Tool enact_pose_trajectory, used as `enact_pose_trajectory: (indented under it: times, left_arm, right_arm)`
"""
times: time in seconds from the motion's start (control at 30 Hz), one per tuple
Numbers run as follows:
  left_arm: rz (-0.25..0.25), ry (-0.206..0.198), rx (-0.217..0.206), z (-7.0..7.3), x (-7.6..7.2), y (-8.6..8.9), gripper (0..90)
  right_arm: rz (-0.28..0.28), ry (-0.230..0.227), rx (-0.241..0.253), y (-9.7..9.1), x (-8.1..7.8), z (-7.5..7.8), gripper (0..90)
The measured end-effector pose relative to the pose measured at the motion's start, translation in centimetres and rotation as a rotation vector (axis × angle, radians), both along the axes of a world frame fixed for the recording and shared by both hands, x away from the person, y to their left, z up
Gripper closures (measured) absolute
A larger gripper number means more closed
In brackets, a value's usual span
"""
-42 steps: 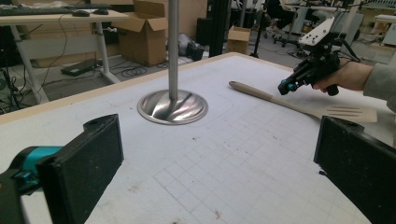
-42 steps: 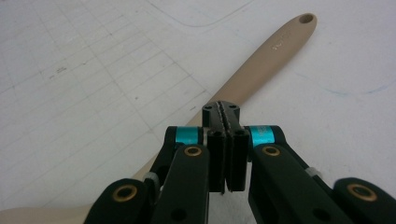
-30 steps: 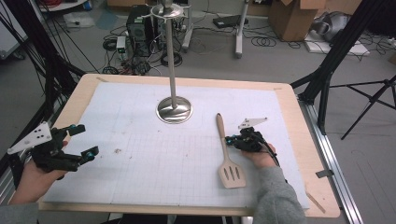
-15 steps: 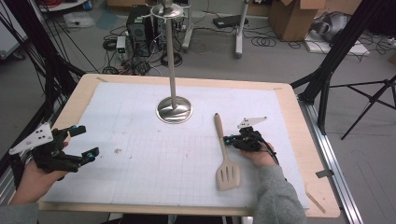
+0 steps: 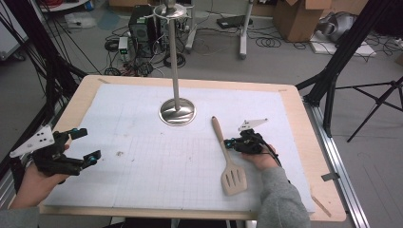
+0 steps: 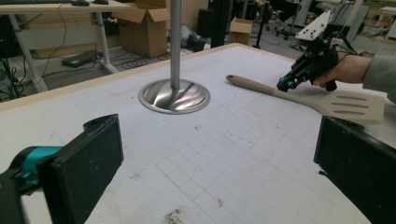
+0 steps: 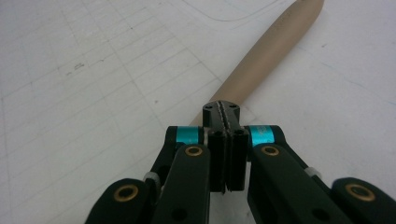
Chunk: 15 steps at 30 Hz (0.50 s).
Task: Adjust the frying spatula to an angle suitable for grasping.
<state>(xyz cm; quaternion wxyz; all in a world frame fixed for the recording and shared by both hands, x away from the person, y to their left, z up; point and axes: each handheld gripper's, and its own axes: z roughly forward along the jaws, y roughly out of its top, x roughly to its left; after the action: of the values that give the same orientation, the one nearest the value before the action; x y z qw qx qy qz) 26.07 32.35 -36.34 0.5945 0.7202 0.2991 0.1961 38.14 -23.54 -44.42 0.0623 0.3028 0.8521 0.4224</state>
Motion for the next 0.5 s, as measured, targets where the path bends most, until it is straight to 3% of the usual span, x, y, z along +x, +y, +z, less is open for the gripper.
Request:
enact_pose_trajectory:
  times: [0.23,0.3,0.37,0.5]
  left_arm:
    - [0.001,0.003,0.004,-0.08,0.0,0.03,1.8]
    - [0.001,0.005,0.005,-0.08,0.03,0.04,1.8]
    - [0.0,0.005,0.002,-0.06,0.05,0.13,1.8]
    - [0.003,0.003,-0.004,-0.03,0.13,0.24,1.8]
  right_arm:
    - [0.024,-0.001,-0.006,0.58,-0.08,0.04,90.0]
    - [0.04,-0.038,-0.047,0.74,-0.17,0.17,90.0]
    - [0.051,-0.037,-0.058,0.69,-0.3,0.26,90.0]
    - [0.065,-0.037,-0.047,0.69,-0.7,0.7,90.0]
